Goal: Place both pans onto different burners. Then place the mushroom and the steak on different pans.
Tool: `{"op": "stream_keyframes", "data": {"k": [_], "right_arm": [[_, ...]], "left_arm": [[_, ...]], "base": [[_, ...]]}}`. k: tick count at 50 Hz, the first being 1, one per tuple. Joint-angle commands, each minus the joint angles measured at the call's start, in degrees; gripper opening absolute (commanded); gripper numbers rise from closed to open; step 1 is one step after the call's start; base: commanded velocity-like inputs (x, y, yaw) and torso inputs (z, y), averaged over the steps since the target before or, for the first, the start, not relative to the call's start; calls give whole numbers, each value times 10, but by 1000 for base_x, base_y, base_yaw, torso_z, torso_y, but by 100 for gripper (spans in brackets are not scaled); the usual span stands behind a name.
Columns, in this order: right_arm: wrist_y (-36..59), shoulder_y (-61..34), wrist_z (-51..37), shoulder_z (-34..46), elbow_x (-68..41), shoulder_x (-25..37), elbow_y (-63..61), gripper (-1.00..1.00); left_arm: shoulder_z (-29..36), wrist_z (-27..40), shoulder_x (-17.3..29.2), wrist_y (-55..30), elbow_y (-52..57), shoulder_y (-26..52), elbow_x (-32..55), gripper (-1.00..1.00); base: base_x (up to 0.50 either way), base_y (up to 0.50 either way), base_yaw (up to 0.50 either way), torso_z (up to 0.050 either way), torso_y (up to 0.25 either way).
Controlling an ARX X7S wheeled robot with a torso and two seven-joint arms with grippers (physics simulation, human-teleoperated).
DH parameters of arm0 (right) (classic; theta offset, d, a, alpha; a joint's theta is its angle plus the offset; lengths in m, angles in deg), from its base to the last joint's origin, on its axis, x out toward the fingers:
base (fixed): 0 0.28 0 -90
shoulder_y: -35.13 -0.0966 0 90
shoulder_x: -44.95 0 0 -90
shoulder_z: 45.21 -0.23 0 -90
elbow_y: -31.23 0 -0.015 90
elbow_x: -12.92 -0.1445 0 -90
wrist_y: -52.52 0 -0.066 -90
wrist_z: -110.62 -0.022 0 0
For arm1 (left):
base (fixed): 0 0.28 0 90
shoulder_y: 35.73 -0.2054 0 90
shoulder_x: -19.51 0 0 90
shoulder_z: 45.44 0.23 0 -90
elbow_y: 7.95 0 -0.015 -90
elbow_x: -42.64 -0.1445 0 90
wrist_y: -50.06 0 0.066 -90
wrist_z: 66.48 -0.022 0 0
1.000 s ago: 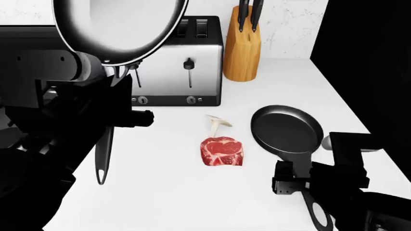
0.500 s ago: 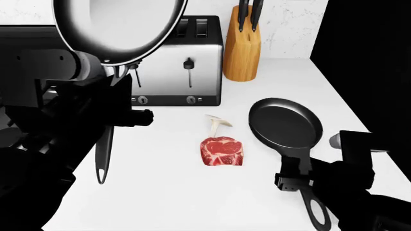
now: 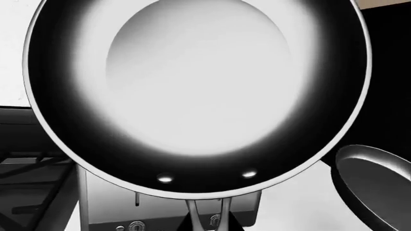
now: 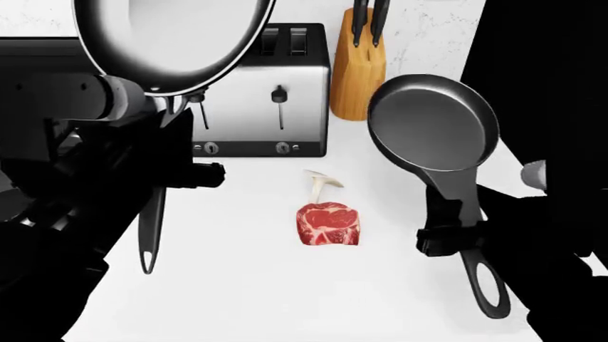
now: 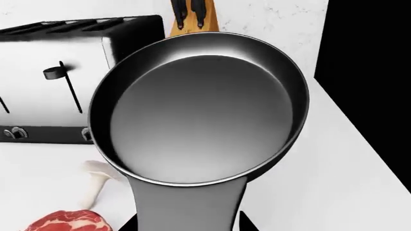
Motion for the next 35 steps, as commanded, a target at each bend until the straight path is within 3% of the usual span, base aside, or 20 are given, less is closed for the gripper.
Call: {"op": "stream_keyframes", "data": {"k": [1, 17, 35], "right_arm": [[1, -66, -18, -24, -27, 27, -55, -100], [9, -188, -77, -5, -119, 66, -92, -100], [-19, -205, -104, -21, -159, 75, -98, -100]], "left_arm": [[-15, 4, 13, 4, 7, 2, -4, -100], [-19, 0, 25, 8, 19, -25, -9, -100], [-32, -18, 31, 22, 18, -54, -22, -100]], "base": [[0, 0, 0, 0, 0], [0, 0, 0, 1, 3], [0, 0, 0, 1, 3]]}}
